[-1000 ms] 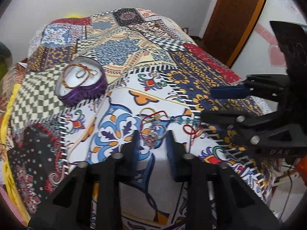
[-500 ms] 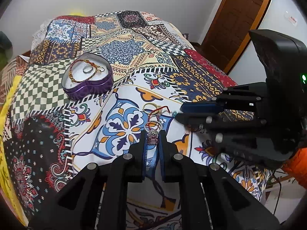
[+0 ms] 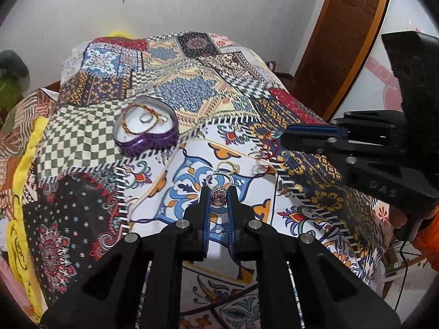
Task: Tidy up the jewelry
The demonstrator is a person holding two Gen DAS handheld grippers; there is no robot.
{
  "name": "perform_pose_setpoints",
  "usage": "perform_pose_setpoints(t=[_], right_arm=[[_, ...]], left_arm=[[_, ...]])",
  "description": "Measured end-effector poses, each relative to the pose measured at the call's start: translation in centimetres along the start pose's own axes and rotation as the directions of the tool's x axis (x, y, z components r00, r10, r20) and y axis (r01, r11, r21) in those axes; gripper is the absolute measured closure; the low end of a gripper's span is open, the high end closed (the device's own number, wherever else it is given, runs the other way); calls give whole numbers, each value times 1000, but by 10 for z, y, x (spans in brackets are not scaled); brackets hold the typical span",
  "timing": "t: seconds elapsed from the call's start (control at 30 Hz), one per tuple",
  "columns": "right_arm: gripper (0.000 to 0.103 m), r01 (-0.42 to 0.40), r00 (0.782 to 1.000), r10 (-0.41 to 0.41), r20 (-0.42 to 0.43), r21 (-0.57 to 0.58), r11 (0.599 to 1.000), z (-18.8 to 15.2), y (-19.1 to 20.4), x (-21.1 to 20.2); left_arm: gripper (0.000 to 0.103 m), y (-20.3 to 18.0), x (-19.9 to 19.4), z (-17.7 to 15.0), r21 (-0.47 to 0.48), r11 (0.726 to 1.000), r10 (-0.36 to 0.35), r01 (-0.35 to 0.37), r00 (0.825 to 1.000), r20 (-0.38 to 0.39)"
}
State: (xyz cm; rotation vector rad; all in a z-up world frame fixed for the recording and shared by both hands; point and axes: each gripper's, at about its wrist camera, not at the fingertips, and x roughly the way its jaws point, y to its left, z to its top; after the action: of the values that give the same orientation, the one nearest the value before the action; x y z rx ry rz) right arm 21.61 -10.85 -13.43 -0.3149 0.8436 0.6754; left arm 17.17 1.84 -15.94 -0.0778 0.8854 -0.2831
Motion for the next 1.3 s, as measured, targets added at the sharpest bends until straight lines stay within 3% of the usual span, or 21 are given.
perform_pose_setpoints(t=[0.7,1.3], right_arm=[[96,36,994,-41,101,54,998,62,10,-15],[96,1,998,-6,66,69,998,102,34,38]], left_arm=[[93,55,-37,26,-50,992,121,-116,987,104],[93,92,-2,47,-71,991,123,-117,988,89]])
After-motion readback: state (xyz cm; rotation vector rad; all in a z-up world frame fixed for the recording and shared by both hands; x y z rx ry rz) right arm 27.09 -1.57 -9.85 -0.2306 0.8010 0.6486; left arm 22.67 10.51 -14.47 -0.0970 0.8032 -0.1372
